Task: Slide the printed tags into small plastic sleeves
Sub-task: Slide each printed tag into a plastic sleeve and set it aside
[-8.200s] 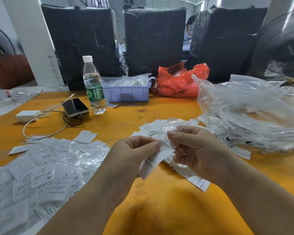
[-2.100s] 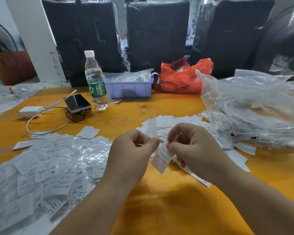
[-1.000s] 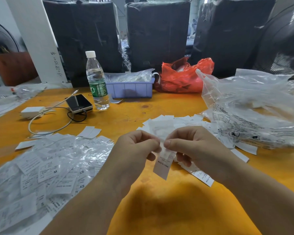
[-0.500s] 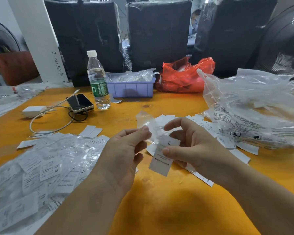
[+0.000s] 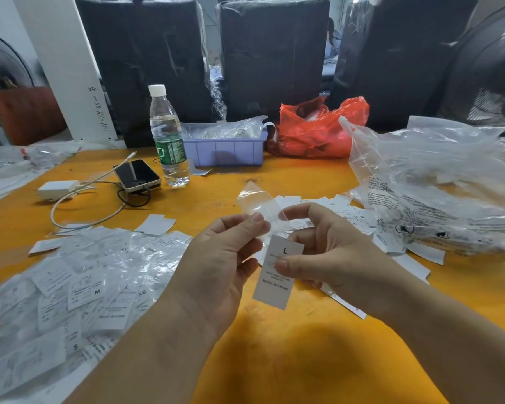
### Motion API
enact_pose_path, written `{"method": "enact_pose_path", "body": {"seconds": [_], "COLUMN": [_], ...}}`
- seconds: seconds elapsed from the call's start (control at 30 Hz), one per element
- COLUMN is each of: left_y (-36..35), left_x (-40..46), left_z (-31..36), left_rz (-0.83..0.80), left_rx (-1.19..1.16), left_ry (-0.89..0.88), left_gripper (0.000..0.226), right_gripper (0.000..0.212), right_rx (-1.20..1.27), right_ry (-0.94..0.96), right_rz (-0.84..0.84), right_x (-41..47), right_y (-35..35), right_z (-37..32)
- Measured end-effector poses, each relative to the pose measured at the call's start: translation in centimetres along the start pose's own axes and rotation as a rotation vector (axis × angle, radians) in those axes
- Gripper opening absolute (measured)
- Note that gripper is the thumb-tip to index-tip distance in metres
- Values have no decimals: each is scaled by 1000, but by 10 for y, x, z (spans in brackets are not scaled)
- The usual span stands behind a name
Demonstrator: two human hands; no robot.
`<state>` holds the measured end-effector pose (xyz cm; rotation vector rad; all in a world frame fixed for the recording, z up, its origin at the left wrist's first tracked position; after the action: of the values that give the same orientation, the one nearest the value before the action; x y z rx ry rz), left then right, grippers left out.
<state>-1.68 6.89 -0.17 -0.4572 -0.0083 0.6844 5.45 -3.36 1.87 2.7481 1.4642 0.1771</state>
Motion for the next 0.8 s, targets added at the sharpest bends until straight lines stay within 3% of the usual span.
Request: {"method": "enact_pose_path", "body": {"seconds": [0.27, 0.57, 0.8], "left_y": [-2, -7, -7], "left_x": [1, -2, -2], "left_z": [0, 7, 3], "left_rz": [-32, -44, -58], "left_rx": [59, 242, 197], "left_ry": [-63, -167, -139], "left_gripper": [39, 55, 46], "right_gripper": [55, 55, 48], "right_rx": [15, 27, -50], "right_ry": [7, 5, 6], "right_rz": [-8, 10, 59], "right_x": [1, 2, 4], "right_y": [1, 3, 9], "right_z": [2, 3, 5]}}
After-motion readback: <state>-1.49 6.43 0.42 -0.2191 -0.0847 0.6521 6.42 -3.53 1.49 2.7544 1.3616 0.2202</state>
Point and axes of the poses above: each hand's wrist, its own x-axis towards the middle knuckle, its own y-axis out of the back of the hand, z = x × y, the point moved 9 cm from there along x, towards the middle knuckle, and after that the axes turned 2 degrees about z, right-handed, at the moved point
